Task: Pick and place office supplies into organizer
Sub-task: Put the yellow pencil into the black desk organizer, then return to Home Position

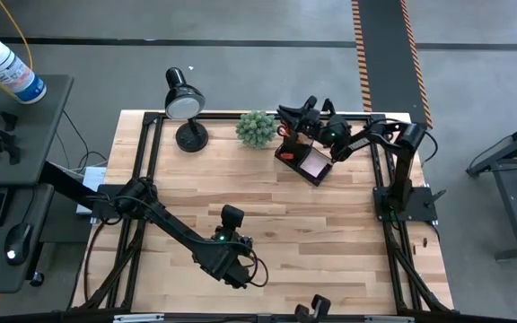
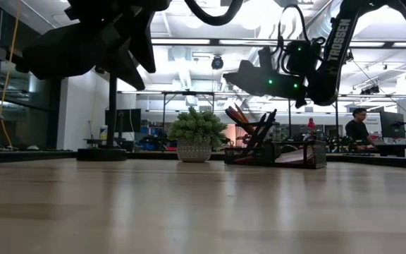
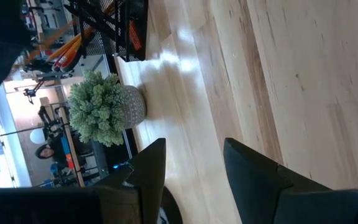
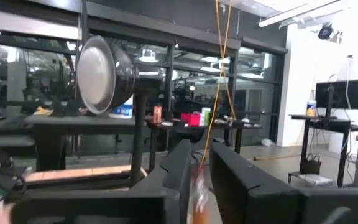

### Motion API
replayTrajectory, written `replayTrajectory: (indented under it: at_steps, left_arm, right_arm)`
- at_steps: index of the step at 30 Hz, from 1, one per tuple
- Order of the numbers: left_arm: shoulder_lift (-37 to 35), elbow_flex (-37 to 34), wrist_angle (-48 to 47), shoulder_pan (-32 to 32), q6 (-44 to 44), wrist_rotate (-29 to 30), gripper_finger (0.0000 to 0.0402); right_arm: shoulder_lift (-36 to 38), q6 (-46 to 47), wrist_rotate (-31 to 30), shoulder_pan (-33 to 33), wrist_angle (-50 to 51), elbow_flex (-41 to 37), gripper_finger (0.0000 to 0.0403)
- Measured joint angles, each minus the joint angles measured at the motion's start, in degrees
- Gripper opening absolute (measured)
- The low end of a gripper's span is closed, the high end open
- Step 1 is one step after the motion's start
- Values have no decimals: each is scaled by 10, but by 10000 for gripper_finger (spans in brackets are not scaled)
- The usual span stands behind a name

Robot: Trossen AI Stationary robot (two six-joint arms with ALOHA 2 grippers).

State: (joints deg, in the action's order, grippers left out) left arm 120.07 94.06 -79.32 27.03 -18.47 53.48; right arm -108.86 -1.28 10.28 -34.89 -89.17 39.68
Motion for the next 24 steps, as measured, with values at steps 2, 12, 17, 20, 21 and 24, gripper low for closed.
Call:
replayTrajectory:
  at_steps: [2, 12, 17, 20, 21, 24]
  left_arm:
    - [0, 0, 0, 0, 0, 1, 150]
    - [0, 0, 2, 0, 0, 1, 150]
    - [0, 0, 2, 0, 0, 1, 150]
    - [0, 0, 1, 0, 0, 0, 150]
    - [0, 0, 0, 0, 0, 0, 150]
    - [0, 0, -4, 0, 0, 0, 150]
  right_arm:
    - [0, 0, 0, 0, 9, 0, 60]
    - [0, 13, 0, 0, 2, 0, 57]
    - [2, 14, 21, 4, -5, 0, 52]
    - [9, 14, 24, 12, -5, 0, 42]
    - [13, 14, 28, 15, -4, 0, 36]
    - [42, 9, 63, 27, 36, 0, 8]
